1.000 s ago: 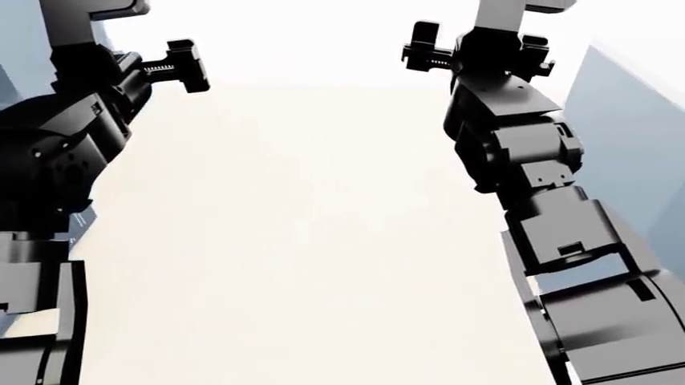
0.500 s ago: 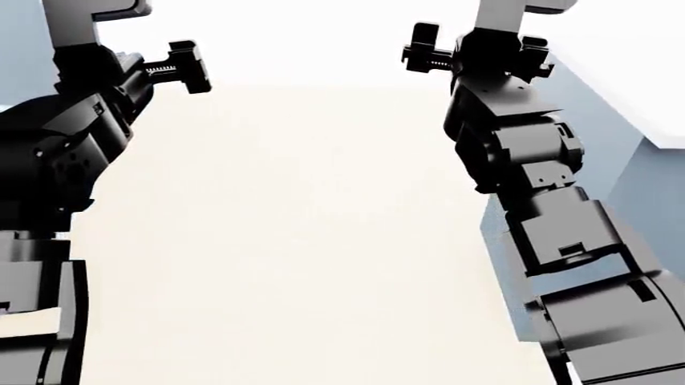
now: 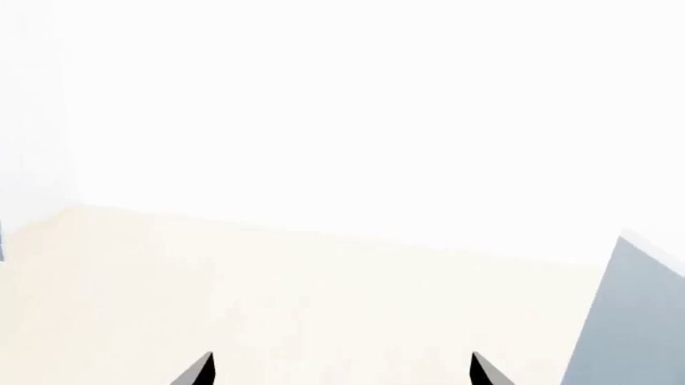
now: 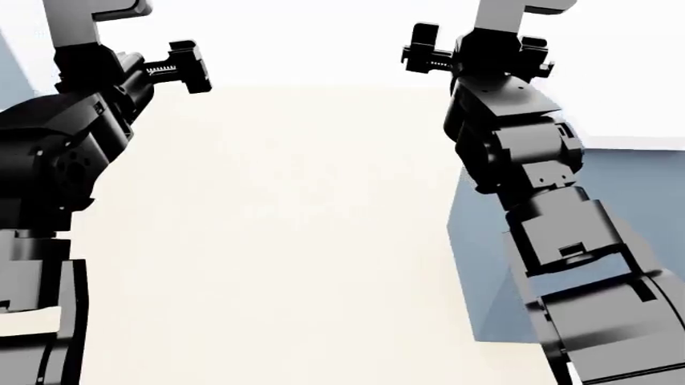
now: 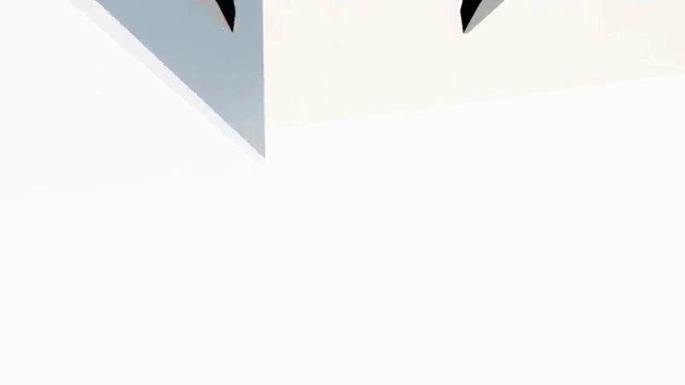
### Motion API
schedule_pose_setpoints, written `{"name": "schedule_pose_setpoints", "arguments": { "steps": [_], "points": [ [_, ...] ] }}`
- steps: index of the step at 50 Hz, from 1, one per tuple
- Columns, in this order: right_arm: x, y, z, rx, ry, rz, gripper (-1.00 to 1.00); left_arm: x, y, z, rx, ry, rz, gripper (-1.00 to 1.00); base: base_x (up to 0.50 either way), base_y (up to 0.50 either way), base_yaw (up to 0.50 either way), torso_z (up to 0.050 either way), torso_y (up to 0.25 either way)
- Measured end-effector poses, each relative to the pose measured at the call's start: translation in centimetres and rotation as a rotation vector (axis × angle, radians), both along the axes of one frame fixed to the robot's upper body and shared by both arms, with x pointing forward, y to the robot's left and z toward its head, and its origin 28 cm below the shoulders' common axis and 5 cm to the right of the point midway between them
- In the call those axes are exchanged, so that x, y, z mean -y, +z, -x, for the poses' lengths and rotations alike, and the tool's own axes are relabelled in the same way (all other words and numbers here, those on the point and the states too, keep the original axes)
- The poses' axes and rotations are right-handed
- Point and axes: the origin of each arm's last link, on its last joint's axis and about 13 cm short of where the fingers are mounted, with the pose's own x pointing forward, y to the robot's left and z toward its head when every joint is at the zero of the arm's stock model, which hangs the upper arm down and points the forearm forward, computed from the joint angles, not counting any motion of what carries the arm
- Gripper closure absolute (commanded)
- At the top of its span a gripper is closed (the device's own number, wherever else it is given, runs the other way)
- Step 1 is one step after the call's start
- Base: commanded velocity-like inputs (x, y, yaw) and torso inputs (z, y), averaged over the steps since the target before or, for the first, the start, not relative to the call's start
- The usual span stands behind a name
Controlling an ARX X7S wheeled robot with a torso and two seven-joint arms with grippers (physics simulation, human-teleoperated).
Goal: Pick the lemon from the counter and place it in the cabinet.
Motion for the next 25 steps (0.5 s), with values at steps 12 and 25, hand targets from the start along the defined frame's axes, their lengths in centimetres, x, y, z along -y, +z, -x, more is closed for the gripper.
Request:
{"name": "schedule_pose_setpoints", "arguments": {
  "steps": [12, 25],
  "points": [
    [-0.02, -0.08, 0.13, -0.001, 0.001, 0.000, -1.00, 0.03, -0.05, 0.10, -0.001, -0.001, 0.000, -1.00, -0.50, -0.02, 0.00, 0.000, 0.000],
    [-0.02, -0.13, 0.22, -0.002, 0.001, 0.000, -1.00, 0.04, -0.07, 0.16, -0.001, -0.002, 0.000, -1.00, -0.50, -0.02, 0.00, 0.000, 0.000]
  ]
}}
